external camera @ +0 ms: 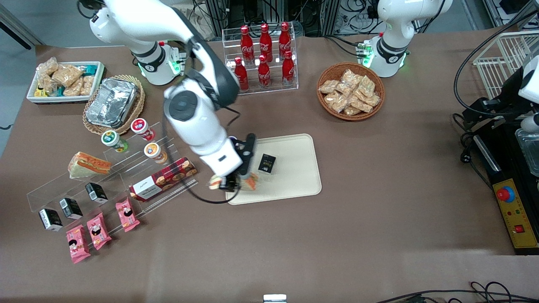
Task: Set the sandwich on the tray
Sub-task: 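Lift the sandwich and carry it over the cream tray, then lower the sandwich onto the tray and open the right gripper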
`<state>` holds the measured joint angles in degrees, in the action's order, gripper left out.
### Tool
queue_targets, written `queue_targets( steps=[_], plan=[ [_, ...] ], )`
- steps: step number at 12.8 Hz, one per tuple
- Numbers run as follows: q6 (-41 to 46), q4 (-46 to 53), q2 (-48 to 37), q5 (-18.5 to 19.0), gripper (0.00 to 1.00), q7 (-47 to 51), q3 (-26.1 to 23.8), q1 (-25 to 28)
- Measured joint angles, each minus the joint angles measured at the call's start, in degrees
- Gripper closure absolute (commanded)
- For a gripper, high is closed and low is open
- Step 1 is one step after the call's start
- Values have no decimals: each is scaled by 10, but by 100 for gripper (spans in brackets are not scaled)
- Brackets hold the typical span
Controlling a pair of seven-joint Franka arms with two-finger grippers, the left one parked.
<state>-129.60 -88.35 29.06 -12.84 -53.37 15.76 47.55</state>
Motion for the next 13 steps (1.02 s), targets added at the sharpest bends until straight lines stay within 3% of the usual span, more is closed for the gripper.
queue_targets(
  steps=[6,13],
  plan=[
    [-80,4,100,0,51,0,-56,18],
    [-131,6,156,1,49,-6,-70,18]
  ],
)
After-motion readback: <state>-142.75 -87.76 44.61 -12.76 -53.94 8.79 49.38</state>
